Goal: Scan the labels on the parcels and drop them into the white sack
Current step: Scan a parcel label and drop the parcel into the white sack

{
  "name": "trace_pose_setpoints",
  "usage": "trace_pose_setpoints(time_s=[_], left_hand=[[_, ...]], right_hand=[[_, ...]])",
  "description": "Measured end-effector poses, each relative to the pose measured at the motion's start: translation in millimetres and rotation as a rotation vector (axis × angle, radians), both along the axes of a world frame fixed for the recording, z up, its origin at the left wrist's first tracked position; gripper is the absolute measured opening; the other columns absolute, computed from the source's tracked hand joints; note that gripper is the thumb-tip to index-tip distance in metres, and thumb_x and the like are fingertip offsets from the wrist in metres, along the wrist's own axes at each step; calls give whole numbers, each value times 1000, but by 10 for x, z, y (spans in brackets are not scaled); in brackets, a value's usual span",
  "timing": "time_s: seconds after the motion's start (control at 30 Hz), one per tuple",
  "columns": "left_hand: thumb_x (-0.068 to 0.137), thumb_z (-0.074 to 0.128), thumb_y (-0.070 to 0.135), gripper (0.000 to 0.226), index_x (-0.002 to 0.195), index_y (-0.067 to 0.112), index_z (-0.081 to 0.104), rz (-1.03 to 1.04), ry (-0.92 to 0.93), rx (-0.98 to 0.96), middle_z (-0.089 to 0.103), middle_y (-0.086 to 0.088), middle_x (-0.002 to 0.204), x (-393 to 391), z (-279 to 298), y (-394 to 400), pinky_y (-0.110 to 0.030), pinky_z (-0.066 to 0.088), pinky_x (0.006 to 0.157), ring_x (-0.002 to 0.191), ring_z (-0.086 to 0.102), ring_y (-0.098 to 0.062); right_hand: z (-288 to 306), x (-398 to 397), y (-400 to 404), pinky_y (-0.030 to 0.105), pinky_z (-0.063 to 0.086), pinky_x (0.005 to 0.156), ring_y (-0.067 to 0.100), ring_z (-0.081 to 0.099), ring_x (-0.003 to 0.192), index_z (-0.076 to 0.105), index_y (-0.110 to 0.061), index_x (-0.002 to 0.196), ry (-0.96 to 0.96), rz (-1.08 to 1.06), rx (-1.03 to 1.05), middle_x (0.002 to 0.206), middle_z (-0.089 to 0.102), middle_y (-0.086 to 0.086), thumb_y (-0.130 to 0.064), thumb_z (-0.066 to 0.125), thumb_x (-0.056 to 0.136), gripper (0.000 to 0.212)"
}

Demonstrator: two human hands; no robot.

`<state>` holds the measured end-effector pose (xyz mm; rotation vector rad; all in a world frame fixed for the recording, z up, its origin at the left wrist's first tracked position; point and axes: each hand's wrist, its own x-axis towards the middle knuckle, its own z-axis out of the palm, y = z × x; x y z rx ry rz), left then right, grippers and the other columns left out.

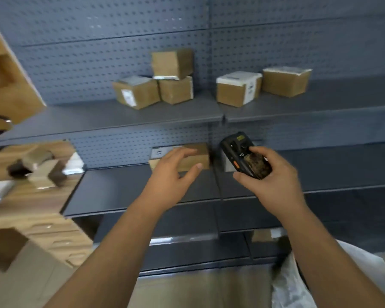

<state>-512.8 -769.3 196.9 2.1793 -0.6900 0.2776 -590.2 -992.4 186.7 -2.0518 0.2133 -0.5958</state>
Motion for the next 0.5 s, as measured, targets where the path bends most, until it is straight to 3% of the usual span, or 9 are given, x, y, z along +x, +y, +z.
trace_pose_setpoints(time_s=[0.17, 0.33, 0.5], left_hand=[[92, 66, 28, 30, 121, 17, 64, 214, 2, 6, 58, 13, 115, -274, 0, 1588, -11, 38, 94, 103, 47, 8], [92, 66, 33, 34, 123, 20, 63, 451, 23, 21, 62, 12, 119, -684, -40, 3317, -24, 45, 97, 109, 52, 2], [92, 63, 39, 36, 125, 25, 61, 690, 65, -26, 60, 17, 118, -1091, -7, 4598, -31, 47, 102, 112, 55, -1]], right_hand=[[54, 223, 1468, 36, 51, 97, 7, 60, 107, 62, -39, 119, -8, 194, -20, 114, 64, -17, -37, 87, 66, 59], [36, 339, 3083, 23, 49, 84, 3, 61, 100, 60, -45, 115, -8, 430, -29, 107, 64, -20, -35, 88, 67, 57], [72, 435, 4487, 24, 50, 87, 5, 61, 100, 62, -42, 115, -3, 631, -56, 109, 64, -11, -31, 90, 66, 58]])
